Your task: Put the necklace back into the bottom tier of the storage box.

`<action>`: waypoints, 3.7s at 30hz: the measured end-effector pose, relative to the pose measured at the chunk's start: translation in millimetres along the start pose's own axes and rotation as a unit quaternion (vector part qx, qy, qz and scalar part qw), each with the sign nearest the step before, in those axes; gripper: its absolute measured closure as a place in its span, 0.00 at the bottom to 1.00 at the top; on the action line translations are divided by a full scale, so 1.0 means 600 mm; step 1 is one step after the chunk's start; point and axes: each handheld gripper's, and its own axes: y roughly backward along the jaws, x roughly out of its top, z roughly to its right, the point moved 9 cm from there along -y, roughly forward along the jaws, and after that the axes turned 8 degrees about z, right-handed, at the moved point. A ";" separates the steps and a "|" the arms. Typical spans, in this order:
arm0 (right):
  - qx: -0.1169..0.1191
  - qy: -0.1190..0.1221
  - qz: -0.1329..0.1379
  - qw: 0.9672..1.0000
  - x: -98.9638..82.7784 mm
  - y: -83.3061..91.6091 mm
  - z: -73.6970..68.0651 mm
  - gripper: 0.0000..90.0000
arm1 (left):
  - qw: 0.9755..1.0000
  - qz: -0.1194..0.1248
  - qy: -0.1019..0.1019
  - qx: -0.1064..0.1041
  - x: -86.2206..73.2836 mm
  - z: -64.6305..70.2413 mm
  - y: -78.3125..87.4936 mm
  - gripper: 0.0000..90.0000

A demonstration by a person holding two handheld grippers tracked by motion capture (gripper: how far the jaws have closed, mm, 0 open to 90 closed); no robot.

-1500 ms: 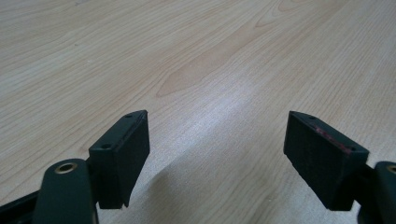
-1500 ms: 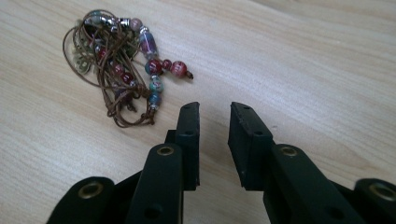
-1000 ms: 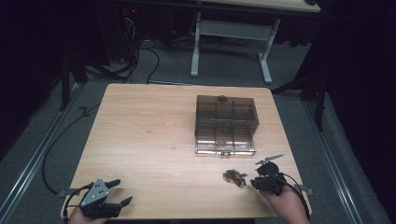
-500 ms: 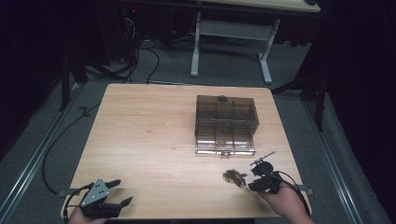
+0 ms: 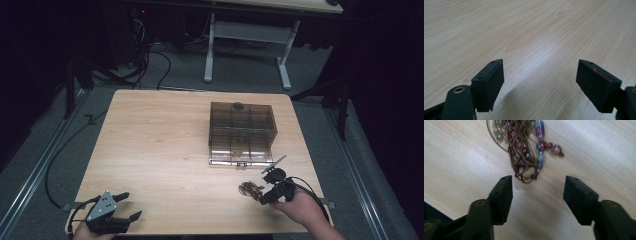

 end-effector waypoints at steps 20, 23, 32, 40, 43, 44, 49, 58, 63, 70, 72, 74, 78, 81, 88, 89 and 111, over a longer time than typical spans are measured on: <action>-0.006 0.083 -0.036 0.996 0.060 -0.043 -0.015 0.41 | 1.000 -0.001 -0.001 -0.003 0.000 0.000 -0.001 0.25; -0.019 0.097 -0.032 0.995 0.058 -0.041 -0.013 0.51 | 1.000 -0.002 -0.001 -0.003 0.000 0.000 -0.001 0.25; -0.023 0.111 -0.033 0.993 0.055 -0.037 -0.023 0.70 | 1.000 -0.003 -0.002 -0.002 0.000 0.001 -0.001 0.25; -0.024 0.108 -0.043 0.993 0.055 -0.037 -0.030 0.88 | 1.000 -0.003 -0.002 -0.003 0.000 0.001 -0.001 0.25; -0.021 0.100 -0.043 0.994 0.055 -0.037 -0.029 0.88 | 1.000 -0.002 -0.001 -0.003 0.000 0.000 -0.001 0.25; -0.018 0.098 -0.044 0.994 0.055 -0.036 -0.028 0.88 | 1.000 -0.002 -0.001 -0.003 0.000 0.001 -0.001 0.25; -0.012 0.085 -0.040 0.995 0.056 -0.028 -0.024 0.88 | 1.000 -0.003 -0.001 -0.003 0.000 0.000 -0.001 0.25; -0.011 0.080 -0.025 0.996 0.061 -0.004 -0.019 0.89 | 1.000 -0.003 -0.001 -0.003 0.000 0.001 -0.001 0.25; -0.011 0.075 -0.016 0.997 0.065 0.010 -0.015 0.89 | 1.000 -0.002 0.000 -0.003 0.000 0.001 -0.001 0.25; -0.011 0.066 -0.006 0.998 0.071 0.027 -0.010 0.89 | 1.000 -0.002 -0.001 -0.003 0.000 0.001 0.000 0.25; -0.012 0.068 -0.005 0.998 0.072 0.032 -0.008 0.89 | 1.000 -0.002 -0.001 -0.003 0.000 0.001 -0.001 0.25; -0.012 0.067 -0.003 0.998 0.075 0.036 -0.007 0.89 | 1.000 -0.002 -0.001 -0.003 0.000 0.001 -0.001 0.25; -0.013 0.056 -0.004 0.998 0.076 0.042 -0.008 0.89 | 1.000 -0.001 -0.001 -0.003 0.000 0.001 0.000 0.25; -0.010 0.065 -0.003 0.998 0.079 0.041 -0.007 0.89 | 1.000 -0.001 -0.001 -0.003 0.000 0.000 -0.001 0.25; -0.014 0.061 -0.002 0.998 0.090 0.037 -0.004 0.89 | 1.000 0.000 -0.001 -0.002 0.000 0.000 0.000 0.25; -0.011 0.059 0.000 0.998 0.095 0.038 -0.003 0.89 | 1.000 0.000 -0.001 -0.001 0.000 0.001 0.000 0.25; -0.020 0.061 0.013 0.998 0.168 0.040 0.010 0.89 | 1.000 0.000 -0.001 -0.004 0.000 0.001 0.000 0.25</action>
